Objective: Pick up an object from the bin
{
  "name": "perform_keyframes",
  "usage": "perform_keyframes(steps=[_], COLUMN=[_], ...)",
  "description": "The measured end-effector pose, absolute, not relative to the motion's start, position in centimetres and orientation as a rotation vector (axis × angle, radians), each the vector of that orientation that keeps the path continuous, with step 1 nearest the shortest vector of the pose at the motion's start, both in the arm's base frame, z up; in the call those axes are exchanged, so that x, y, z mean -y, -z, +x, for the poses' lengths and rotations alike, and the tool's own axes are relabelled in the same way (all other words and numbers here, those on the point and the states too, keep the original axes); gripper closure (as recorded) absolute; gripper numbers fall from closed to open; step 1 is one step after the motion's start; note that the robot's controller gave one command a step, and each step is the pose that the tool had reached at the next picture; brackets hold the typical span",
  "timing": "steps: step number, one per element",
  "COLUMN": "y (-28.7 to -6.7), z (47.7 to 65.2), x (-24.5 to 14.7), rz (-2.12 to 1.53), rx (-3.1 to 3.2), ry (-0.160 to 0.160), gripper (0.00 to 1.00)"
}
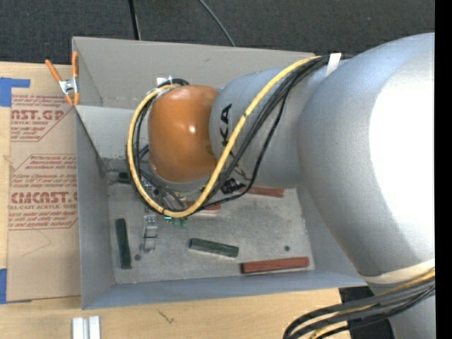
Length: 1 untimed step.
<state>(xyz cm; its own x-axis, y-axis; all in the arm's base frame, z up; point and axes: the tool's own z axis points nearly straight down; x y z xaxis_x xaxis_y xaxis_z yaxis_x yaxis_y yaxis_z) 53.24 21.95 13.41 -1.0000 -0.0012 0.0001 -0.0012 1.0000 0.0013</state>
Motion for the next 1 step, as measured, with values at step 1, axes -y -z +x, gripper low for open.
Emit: perform_keyframes(steps=[1], y=[-11.55], z=[53.18], x=[-22.82], rz=[0.131], rx=[3.146], ry=[0.002], gripper=[0.00])
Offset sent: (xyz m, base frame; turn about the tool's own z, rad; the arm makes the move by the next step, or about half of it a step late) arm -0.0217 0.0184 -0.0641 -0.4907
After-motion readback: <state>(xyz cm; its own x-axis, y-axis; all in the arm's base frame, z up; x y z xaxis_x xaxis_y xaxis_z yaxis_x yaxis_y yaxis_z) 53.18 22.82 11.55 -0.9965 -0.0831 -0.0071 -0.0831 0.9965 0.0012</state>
